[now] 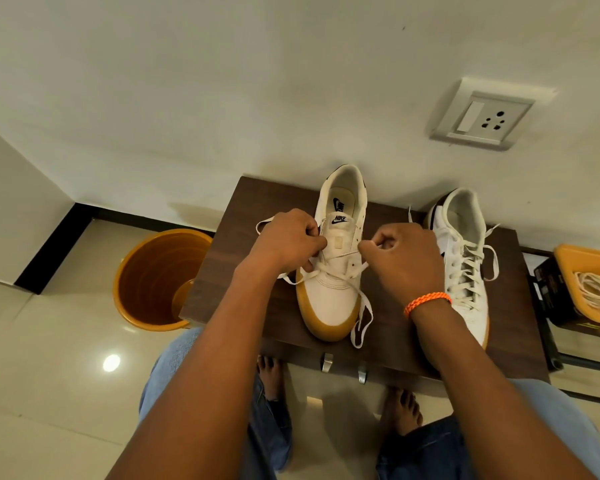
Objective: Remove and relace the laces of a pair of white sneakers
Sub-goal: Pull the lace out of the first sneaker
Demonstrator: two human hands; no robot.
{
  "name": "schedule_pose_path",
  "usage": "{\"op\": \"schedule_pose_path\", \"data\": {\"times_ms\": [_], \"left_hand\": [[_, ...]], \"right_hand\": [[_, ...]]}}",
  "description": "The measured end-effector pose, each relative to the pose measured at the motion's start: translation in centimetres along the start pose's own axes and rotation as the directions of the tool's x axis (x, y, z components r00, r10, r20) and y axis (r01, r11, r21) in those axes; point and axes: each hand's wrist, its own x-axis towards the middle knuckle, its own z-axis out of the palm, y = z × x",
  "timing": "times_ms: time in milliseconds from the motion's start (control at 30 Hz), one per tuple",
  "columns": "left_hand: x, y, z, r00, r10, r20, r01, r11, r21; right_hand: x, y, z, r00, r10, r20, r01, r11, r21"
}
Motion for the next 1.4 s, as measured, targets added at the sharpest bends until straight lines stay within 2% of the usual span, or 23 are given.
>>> {"op": "schedule_pose_path", "data": {"times_ms": [100,167,233,300,367,433,533,633,733,800,867,967,1067,1133,1200,1333,1400], "left_hand": [[0.1,0.0,0.1,1.0,-0.006,0.017,0.006,0.999,-0.034],[0.1,0.0,0.1,1.0,0.003,0.027,-0.002,0.999,-0.037],[0.2,0.0,0.1,0.999,0.007,0.032,-0.006,0.999,-0.035],[0.2,-0.1,0.1,1.0,0.014,0.024,-0.014,1.0,-0.028],[0.2,-0.1,0.1,1.0,0.017,0.02,-0.016,1.0,-0.022],[0.2,-0.1,0.1,1.0,0.018,0.02,-0.018,1.0,-0.013],[0.1,0.0,0.0,1.0,0.007,0.021,-0.006,1.0,-0.006],[0.1,0.0,0.0,1.0,-0.002,0.022,0.002,1.0,-0.004],[0.2,-0.1,-0.1,1.0,-0.005,0.025,0.005,1.0,-0.001],[0.2,-0.1,-0.1,1.0,-0.005,0.023,0.005,1.0,-0.005],[0.2,-0.1,-0.1,1.0,0.001,0.02,0.0,1.0,-0.008],[0.3,-0.1,0.0,1.0,0.016,0.024,-0.016,1.0,-0.005],[0.3,-0.2,0.0,0.999,0.031,0.018,-0.031,1.0,0.002],[0.3,-0.2,0.0,0.999,0.03,0.016,-0.03,1.0,-0.003],[0.3,-0.3,0.0,1.0,0.025,0.017,-0.025,1.0,0.018],[0.3,-0.1,0.0,1.0,0.009,0.0,-0.009,0.998,0.066],[0.3,-0.1,0.0,1.0,-0.002,0.0,0.002,0.998,0.069]], "right_hand": [[-0.1,0.1,-0.1,0.996,0.033,-0.077,-0.037,0.997,-0.062],[-0.4,-0.5,0.9,0.995,-0.063,-0.072,0.055,0.993,-0.109],[-0.9,-1.0,2.2,0.987,-0.151,0.05,0.156,0.98,-0.127],[-1.4,-1.3,3.5,0.969,-0.176,0.176,0.209,0.958,-0.196],[-1.6,-1.2,4.0,0.958,-0.185,0.219,0.235,0.945,-0.228],[-1.4,-1.2,3.6,0.962,-0.17,0.213,0.21,0.96,-0.184],[-0.8,-1.1,2.3,0.986,-0.082,0.146,0.1,0.988,-0.121],[-0.8,-1.2,1.2,0.999,0.041,0.011,-0.04,0.995,-0.091],[-0.6,-0.8,0.3,0.959,0.201,-0.201,-0.216,0.975,-0.058],[-0.5,-0.4,-0.1,0.938,0.233,-0.256,-0.26,0.963,-0.075],[-0.5,-0.1,0.0,0.96,0.177,-0.215,-0.209,0.969,-0.135],[-0.6,-0.4,1.0,0.994,-0.013,-0.106,-0.002,0.99,-0.143],[-1.3,-0.9,2.7,0.975,-0.15,0.163,0.166,0.982,-0.088],[-1.5,-0.9,3.7,0.954,-0.163,0.25,0.213,0.959,-0.185],[-1.4,-0.8,3.8,0.958,-0.163,0.236,0.215,0.953,-0.215],[-0.9,-0.9,2.6,0.976,-0.107,0.189,0.128,0.986,-0.106],[-0.8,-0.9,1.7,0.991,-0.047,0.124,0.055,0.996,-0.064]]}}
